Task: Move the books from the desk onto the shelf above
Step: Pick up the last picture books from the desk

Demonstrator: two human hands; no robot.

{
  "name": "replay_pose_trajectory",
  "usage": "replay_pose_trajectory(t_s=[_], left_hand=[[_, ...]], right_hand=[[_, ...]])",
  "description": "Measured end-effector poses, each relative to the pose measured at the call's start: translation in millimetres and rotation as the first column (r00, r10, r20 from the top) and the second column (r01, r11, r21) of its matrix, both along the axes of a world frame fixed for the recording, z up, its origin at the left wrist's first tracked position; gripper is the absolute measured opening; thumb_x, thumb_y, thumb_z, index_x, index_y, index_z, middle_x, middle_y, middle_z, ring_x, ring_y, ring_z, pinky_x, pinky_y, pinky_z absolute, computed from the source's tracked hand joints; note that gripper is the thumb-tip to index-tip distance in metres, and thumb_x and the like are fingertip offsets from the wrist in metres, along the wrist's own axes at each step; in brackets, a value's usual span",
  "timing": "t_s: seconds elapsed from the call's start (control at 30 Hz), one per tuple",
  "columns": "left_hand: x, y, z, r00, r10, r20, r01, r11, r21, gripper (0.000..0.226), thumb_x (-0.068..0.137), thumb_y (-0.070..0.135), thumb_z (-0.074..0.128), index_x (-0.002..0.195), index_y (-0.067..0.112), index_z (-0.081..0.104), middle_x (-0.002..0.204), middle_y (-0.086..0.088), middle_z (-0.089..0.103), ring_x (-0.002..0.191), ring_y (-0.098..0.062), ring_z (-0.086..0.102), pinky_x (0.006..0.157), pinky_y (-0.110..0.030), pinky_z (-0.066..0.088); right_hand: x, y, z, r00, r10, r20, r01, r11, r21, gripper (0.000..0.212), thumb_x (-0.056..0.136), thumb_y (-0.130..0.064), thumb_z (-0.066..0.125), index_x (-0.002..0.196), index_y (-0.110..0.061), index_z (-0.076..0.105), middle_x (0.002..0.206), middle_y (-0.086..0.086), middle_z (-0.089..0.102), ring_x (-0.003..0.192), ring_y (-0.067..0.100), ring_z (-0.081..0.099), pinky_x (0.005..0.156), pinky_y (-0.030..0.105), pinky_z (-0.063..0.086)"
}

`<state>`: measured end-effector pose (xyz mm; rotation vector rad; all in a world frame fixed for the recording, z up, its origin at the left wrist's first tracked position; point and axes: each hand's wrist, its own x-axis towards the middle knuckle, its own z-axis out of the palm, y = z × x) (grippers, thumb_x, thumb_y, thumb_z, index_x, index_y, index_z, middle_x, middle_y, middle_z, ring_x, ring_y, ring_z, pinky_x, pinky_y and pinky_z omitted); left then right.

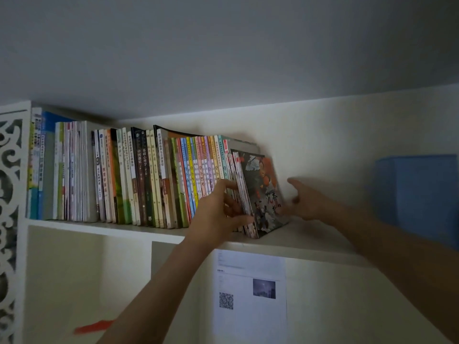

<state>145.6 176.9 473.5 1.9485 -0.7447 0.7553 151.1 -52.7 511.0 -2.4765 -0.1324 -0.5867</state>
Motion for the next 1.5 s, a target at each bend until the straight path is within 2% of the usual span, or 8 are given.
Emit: replay_pose_trajectory(t_s=[0.17,0.47,0.63,0.73,0.83,1.07,1.27,1.5], left_hand=[[7,-3,2,0.997,0.053,0.052,-0.054,0.998,0.031,0.054,0.062,0.030,0.088,0.098,0.021,0.049,0.076,0.006,0.061,0.065,-0.008,0.059,0.056,-0.019,0.048],[19,-5,-4,0.997,0.027,0.067,-0.030,0.999,0.031,0.046,0.066,0.029,0.086,0.091,0.020,0.049,0.075,0.006,0.060,0.064,-0.005,0.056,0.055,-0.016,0.042],[-11,-8,-15,0.966,0.156,0.207,-0.169,0.985,0.046,0.039,0.074,0.028,0.081,0.097,0.018,0.052,0.078,0.007,0.058,0.066,-0.011,0.055,0.059,-0.025,0.048],[-58,-20,-42,0.950,0.003,0.313,-0.008,1.000,0.012,0.021,0.083,0.020,0.073,0.092,0.019,0.054,0.074,0.010,0.057,0.063,-0.007,0.057,0.058,-0.019,0.050],[-105,-52,-99,0.957,-0.259,0.131,0.241,0.960,0.139,0.011,0.086,0.024,0.069,0.088,0.021,0.058,0.073,0.009,0.063,0.064,-0.008,0.062,0.058,-0.013,0.049],[-130,-168,-334,0.786,-0.252,-0.564,0.526,0.752,0.397,0.008,0.084,0.025,0.069,0.089,0.021,0.063,0.082,0.010,0.065,0.072,-0.010,0.064,0.078,-0.033,0.055],[-175,-213,-548,0.495,0.266,-0.827,0.653,0.514,0.556,0.081,0.084,0.057,0.059,0.143,0.013,0.027,0.138,-0.016,0.037,0.127,-0.033,0.042,0.102,-0.038,0.037],[-248,-226,-640,0.599,0.513,-0.615,0.386,0.488,0.783,0.108,0.066,0.058,0.077,0.145,0.023,0.011,0.139,-0.014,0.025,0.126,-0.032,0.033,0.096,-0.040,0.045]], right_hand=[[-30,27,4,0.938,0.339,-0.069,-0.345,0.930,-0.128,0.105,0.067,-0.043,0.084,0.146,-0.048,0.015,0.135,-0.024,0.049,0.124,-0.005,0.048,0.106,0.027,0.043],[-13,40,-14,0.987,0.143,0.073,-0.121,0.962,-0.246,0.125,0.064,-0.054,0.081,0.152,-0.035,-0.006,0.154,-0.006,0.034,0.136,0.014,0.039,0.111,0.028,0.034],[-52,43,-26,0.962,0.250,0.108,-0.223,0.950,-0.217,0.078,0.073,-0.053,0.074,0.141,-0.043,0.037,0.133,-0.011,0.057,0.117,0.007,0.056,0.100,0.028,0.048],[-105,29,-52,0.915,0.160,0.371,-0.067,0.966,-0.251,0.043,0.084,-0.036,0.070,0.125,-0.025,0.062,0.120,-0.004,0.065,0.104,0.009,0.061,0.091,0.020,0.049],[-175,0,-111,0.835,0.168,0.524,-0.033,0.966,-0.258,0.019,0.087,-0.020,0.068,0.105,-0.017,0.072,0.100,-0.007,0.069,0.088,0.001,0.061,0.084,0.008,0.046],[-248,-133,-369,0.967,-0.209,-0.146,0.195,0.975,-0.104,0.015,0.087,-0.017,0.066,0.100,-0.020,0.071,0.099,-0.003,0.068,0.082,0.009,0.065,0.079,0.032,0.056],[-338,-191,-581,0.548,-0.463,-0.697,0.472,0.859,-0.201,0.069,0.084,-0.056,0.059,0.142,-0.022,0.041,0.142,0.007,0.046,0.125,0.028,0.047,0.103,0.042,0.043],[-433,-181,-663,0.163,-0.589,-0.792,0.661,0.661,-0.356,0.107,0.073,-0.077,0.054,0.152,-0.029,0.002,0.160,0.010,-0.005,0.146,0.037,0.005,0.113,0.061,0.019]])
